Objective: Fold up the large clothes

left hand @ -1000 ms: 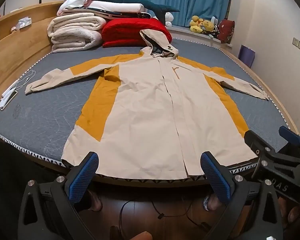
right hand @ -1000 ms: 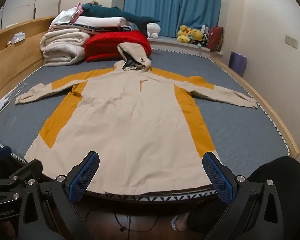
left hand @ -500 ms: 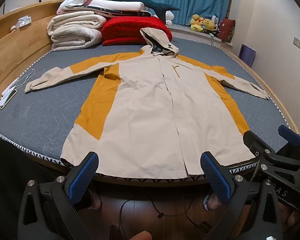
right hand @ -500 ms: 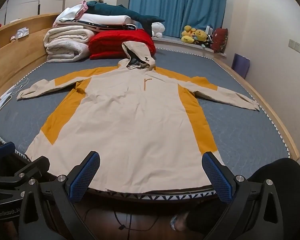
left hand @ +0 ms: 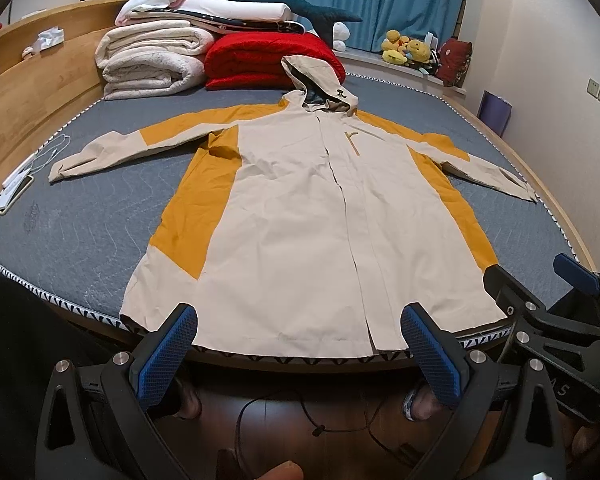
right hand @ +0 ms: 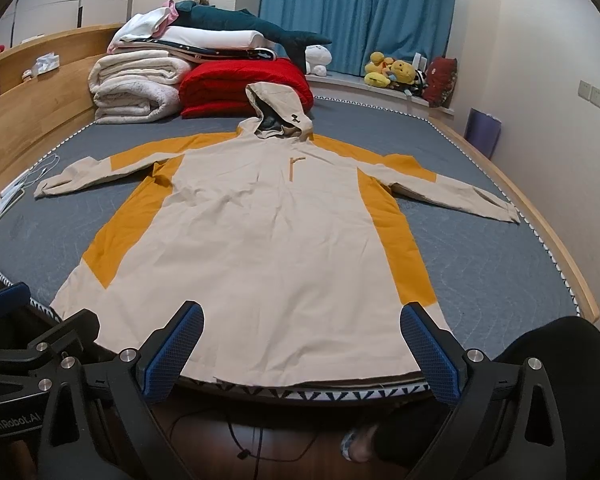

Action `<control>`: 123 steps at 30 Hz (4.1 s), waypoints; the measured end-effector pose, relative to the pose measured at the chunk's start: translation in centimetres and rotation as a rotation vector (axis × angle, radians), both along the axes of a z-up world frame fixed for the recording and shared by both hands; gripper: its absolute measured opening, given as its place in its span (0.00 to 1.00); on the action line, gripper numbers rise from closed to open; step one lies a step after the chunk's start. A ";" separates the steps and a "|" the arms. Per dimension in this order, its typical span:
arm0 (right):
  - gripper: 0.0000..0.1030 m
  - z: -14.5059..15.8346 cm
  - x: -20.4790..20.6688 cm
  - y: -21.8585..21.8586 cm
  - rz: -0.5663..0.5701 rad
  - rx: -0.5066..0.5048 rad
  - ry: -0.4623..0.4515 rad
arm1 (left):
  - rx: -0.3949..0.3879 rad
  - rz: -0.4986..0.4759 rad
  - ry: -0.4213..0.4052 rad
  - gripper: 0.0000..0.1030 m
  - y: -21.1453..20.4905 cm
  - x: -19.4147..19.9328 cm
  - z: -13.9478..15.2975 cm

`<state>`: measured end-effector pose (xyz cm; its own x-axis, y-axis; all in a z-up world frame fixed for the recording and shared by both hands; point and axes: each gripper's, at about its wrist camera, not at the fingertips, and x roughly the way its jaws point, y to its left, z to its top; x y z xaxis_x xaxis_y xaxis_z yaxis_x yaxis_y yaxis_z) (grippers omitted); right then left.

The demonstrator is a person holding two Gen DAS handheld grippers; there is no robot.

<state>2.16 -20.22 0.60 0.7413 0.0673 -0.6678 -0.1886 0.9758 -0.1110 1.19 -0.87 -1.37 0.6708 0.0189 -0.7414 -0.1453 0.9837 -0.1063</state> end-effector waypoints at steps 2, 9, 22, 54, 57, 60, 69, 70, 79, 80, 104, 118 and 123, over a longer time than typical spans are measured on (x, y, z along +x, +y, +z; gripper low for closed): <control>0.95 0.0 0.0 -0.1 0.000 0.000 0.001 | -0.001 0.000 0.000 0.99 0.0 0.0 0.0; 0.95 0.0 0.1 -0.2 0.001 0.001 0.001 | -0.002 0.000 0.000 0.99 0.1 0.0 0.0; 0.95 0.1 0.2 -0.2 0.003 0.000 0.001 | -0.003 0.001 0.000 0.99 0.1 0.0 0.0; 0.95 0.0 0.3 -0.2 0.001 0.023 0.017 | 0.038 -0.004 -0.041 0.98 -0.3 -0.4 1.0; 0.95 0.4 0.5 -0.2 0.003 0.044 0.013 | 0.020 0.012 -0.039 0.97 -0.3 -0.1 2.0; 0.92 0.9 0.8 -0.5 0.002 0.059 -0.008 | 0.031 0.010 -0.077 0.92 -0.6 -0.1 3.1; 0.82 3.4 3.6 -1.7 -0.002 0.083 -0.075 | 0.036 0.011 -0.112 0.59 0.7 3.2 3.5; 0.81 3.9 4.2 -1.8 0.000 0.077 -0.096 | 0.043 0.021 -0.115 0.59 1.1 4.0 3.7; 0.69 8.3 14.6 -0.3 0.032 0.127 -0.165 | 0.022 0.043 -0.147 0.56 5.2 12.6 6.3; 0.69 8.6 15.8 0.0 0.032 0.126 -0.168 | 0.018 0.041 -0.147 0.56 5.6 13.6 6.4; 0.69 6.3 37.3 6.1 0.125 0.113 -0.132 | -0.102 0.569 0.142 0.28 40.5 30.4 -9.9; 0.13 2.3 40.7 6.5 0.139 0.115 -0.014 | -0.559 0.970 0.015 0.40 56.7 22.6 -15.8; 0.27 0.3 41.5 7.2 0.150 0.102 0.054 | -0.562 1.010 -0.021 0.24 57.8 23.2 -15.6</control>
<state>43.70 -13.06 0.88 0.6809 0.2439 -0.6905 -0.3360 0.9418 0.0014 24.43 56.91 -16.97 0.5503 0.2254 -0.8040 -0.8317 0.2334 -0.5038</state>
